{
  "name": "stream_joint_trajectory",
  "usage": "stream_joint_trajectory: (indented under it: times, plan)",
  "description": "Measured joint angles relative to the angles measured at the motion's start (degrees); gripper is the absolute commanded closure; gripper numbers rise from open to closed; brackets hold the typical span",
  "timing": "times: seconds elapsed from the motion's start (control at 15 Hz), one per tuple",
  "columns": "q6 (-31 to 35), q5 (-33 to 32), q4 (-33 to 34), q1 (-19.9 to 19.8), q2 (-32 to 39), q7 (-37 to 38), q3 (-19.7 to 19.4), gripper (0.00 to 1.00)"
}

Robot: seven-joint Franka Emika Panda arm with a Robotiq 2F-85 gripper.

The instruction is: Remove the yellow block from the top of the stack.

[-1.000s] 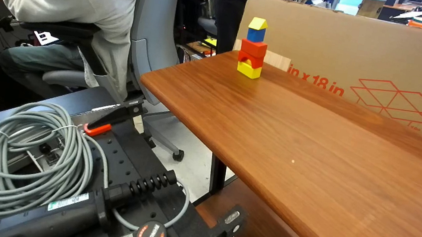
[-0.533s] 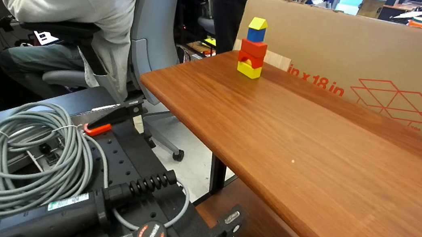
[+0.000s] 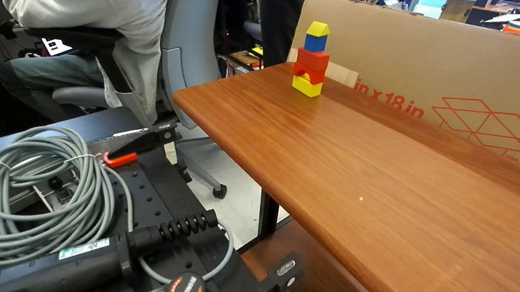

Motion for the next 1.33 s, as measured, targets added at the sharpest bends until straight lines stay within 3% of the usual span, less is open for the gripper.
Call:
stream_joint_trajectory:
  times: [1.33]
  plan:
    - [-2.11, -5.45, 10.39, 0.26, 10.65, -3.09, -2.34, 0.0]
